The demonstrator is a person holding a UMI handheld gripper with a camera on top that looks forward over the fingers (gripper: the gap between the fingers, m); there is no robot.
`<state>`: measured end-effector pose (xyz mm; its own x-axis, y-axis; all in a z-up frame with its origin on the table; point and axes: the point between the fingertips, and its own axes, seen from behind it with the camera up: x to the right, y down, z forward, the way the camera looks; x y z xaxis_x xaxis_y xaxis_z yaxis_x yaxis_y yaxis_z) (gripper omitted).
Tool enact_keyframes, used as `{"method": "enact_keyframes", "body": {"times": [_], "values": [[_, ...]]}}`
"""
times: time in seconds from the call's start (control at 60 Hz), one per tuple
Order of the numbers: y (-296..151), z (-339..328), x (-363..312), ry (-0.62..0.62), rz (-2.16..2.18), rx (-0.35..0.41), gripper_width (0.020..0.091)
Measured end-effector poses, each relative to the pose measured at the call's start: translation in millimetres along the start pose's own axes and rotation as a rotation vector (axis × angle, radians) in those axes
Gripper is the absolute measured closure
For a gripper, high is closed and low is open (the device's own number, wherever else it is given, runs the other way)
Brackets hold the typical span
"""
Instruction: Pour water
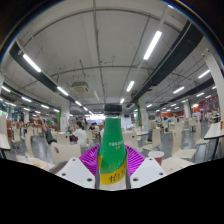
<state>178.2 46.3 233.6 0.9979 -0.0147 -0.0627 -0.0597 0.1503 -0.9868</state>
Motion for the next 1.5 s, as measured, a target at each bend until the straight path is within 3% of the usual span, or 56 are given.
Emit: {"method": "enact_keyframes", "body": {"times": [0.1, 0.317, 0.35, 0.517, 0.65, 0.7, 0.75, 0.817, 0.883, 1.0, 1.25, 1.5], "values": [[82, 14, 49, 0.064, -0.043, -0.131, 0.0764], [135, 39, 49, 0.074, -0.08, -0.25, 0.0761], [118, 28, 37, 0.066, -0.105, -0.209, 0.0762], [127, 34, 45, 0.088, -0.095, -0.18, 0.0754], [131, 37, 44, 0.063, -0.085, -0.218, 0.0585], [138, 30, 44, 0.058, -0.068, -0.27, 0.0432], [145, 27, 38, 0.041, -0.049, -0.314, 0.0235], [151, 23, 35, 0.026, -0.031, -0.341, 0.0288], [147, 11, 34, 0.029, -0.046, -0.341, 0.0238], [127, -18, 43, 0.105, -0.086, -0.332, 0.0251], [57, -157, 1, 0.167, -0.096, -0.285, 0.0249], [42, -278, -71, 0.128, -0.079, -0.28, 0.025]]}}
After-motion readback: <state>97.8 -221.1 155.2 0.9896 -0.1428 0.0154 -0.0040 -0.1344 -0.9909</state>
